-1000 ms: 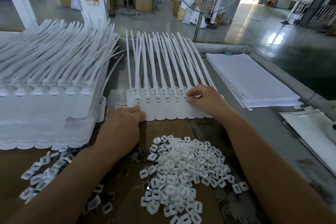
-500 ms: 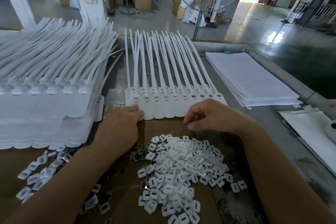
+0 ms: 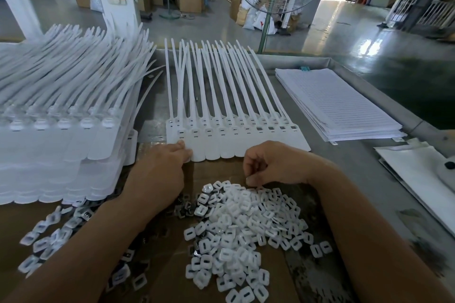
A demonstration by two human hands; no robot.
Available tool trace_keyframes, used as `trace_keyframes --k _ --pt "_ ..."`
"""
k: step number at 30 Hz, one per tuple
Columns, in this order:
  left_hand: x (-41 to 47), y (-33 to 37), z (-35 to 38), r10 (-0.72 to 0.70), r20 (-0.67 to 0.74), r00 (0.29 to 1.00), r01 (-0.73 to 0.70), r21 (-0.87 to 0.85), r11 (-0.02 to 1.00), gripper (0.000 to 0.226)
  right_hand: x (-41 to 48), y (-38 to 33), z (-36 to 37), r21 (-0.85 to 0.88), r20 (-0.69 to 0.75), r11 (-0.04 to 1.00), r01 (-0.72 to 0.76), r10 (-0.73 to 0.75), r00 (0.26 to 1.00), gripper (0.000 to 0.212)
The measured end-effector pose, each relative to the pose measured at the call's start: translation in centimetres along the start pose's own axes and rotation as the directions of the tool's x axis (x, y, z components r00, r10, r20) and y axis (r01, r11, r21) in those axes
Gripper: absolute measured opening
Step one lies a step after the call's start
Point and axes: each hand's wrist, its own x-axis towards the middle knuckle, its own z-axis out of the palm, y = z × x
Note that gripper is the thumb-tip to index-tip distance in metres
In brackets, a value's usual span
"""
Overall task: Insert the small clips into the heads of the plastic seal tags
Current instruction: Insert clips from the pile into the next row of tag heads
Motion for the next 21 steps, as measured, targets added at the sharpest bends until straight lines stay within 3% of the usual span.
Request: trace_keyframes --k 4,8,14,21 --pt "0.1 0.0 0.1 -0.001 -0.002 1.000 0.001 -0.015 1.000 0.047 -0.1 0.2 -0.2 0.075 -0.078 0.997 0.009 -0.003 0.997 0.007" --pt "0.0 0.0 0.1 -0.002 -0.006 1.000 0.002 -0.021 1.000 0.047 -0.1 0.5 -0.6 0.072 -0.249 0.996 0.043 -0.024 0.968 0.009" --pt "0.0 -0.1 0.1 -0.009 0.008 1.000 0.009 -0.025 1.000 0.048 0.5 1.8 -1.2 0.216 -0.514 0.976 0.023 0.094 0.853 0.013" --pt "-0.1 0.0 0.2 -0.021 0.009 1.000 0.021 -0.013 1.000 0.048 1.7 2.7 -2.1 0.269 -0.622 0.963 -0.024 0.193 0.759 0.012"
